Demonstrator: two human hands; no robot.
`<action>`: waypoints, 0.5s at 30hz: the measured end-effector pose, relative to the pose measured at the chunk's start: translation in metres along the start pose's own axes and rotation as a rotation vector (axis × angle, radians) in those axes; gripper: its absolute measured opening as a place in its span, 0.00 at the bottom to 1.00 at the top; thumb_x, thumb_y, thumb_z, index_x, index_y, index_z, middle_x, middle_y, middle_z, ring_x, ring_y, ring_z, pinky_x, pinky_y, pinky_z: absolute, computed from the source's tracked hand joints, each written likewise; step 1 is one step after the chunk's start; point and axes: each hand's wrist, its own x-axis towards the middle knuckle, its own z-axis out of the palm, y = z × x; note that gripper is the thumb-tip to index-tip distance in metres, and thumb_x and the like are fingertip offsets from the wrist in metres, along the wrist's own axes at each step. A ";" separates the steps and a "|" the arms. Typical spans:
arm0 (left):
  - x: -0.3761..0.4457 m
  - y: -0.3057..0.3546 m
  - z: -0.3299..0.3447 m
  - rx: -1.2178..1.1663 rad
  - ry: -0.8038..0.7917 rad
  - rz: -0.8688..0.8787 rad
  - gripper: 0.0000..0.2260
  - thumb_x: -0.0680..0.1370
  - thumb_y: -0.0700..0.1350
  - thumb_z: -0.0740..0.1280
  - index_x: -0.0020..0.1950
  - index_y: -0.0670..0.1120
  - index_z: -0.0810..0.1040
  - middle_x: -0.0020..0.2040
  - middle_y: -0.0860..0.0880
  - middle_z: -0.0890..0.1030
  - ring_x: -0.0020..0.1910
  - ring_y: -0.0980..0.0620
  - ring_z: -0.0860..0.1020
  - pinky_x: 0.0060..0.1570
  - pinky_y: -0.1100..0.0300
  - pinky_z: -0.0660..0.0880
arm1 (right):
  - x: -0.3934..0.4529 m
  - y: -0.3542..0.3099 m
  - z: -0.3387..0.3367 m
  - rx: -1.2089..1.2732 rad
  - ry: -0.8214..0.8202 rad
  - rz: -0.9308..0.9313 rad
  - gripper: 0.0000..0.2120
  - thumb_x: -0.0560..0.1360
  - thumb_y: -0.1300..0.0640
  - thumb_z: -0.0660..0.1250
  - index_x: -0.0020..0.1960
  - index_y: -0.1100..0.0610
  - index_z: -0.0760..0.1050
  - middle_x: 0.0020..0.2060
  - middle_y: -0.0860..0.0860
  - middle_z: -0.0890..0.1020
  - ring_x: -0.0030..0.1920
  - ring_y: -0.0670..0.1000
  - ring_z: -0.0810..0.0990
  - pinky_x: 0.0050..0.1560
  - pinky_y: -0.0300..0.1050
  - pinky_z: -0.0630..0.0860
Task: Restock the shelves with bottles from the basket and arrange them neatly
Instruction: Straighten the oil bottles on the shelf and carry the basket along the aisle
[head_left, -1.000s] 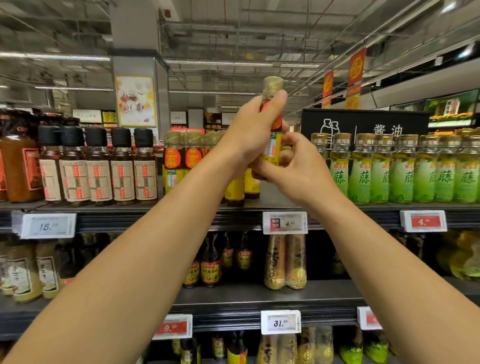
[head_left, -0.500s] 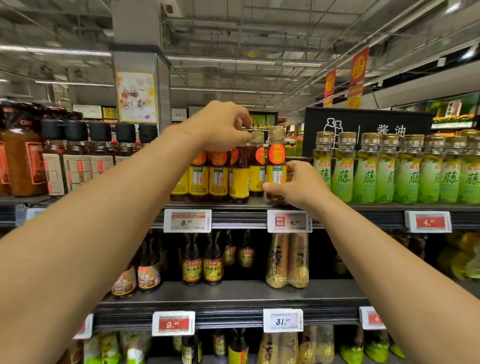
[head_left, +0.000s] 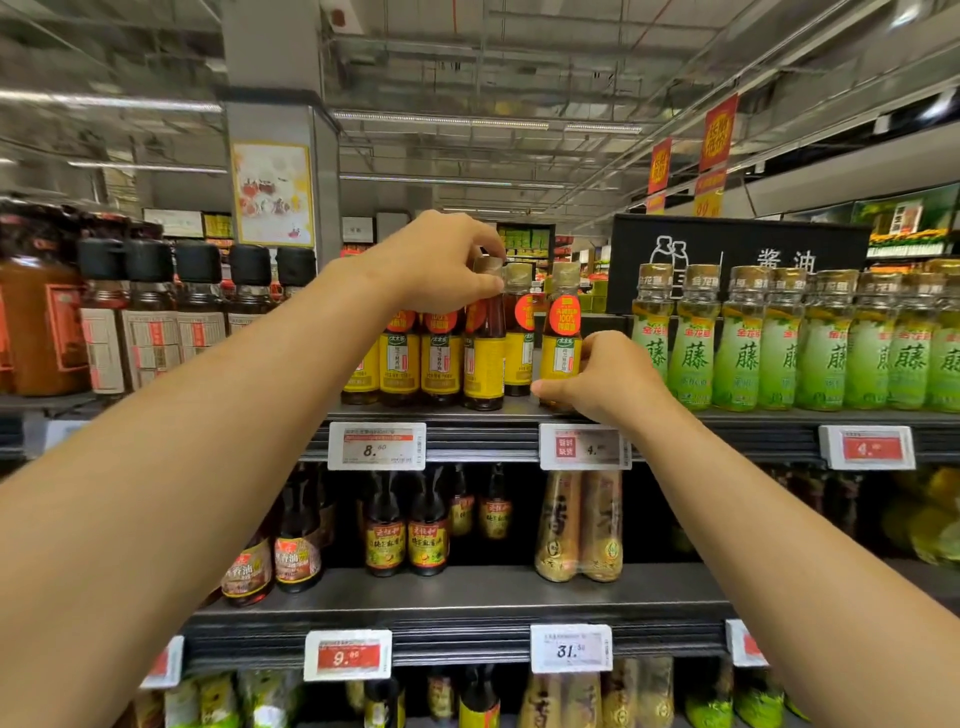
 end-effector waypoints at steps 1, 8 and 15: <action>0.001 -0.001 0.000 -0.004 0.002 0.000 0.18 0.80 0.55 0.68 0.69 0.53 0.77 0.59 0.50 0.81 0.49 0.53 0.75 0.36 0.69 0.65 | -0.007 0.000 -0.003 -0.038 0.046 -0.020 0.26 0.68 0.39 0.79 0.48 0.58 0.74 0.42 0.51 0.80 0.40 0.49 0.77 0.37 0.47 0.76; 0.007 -0.003 -0.009 0.014 -0.066 0.006 0.19 0.79 0.55 0.69 0.69 0.56 0.76 0.56 0.54 0.79 0.51 0.53 0.76 0.45 0.63 0.68 | -0.039 -0.037 0.011 0.059 0.156 -0.244 0.27 0.70 0.39 0.76 0.60 0.53 0.75 0.47 0.47 0.80 0.48 0.48 0.80 0.42 0.42 0.73; 0.006 -0.006 -0.011 0.075 -0.056 0.054 0.17 0.79 0.55 0.70 0.67 0.51 0.80 0.52 0.55 0.80 0.49 0.55 0.77 0.39 0.69 0.67 | -0.027 -0.049 0.048 0.050 0.145 -0.179 0.26 0.70 0.39 0.78 0.56 0.55 0.73 0.46 0.50 0.81 0.50 0.53 0.80 0.45 0.47 0.77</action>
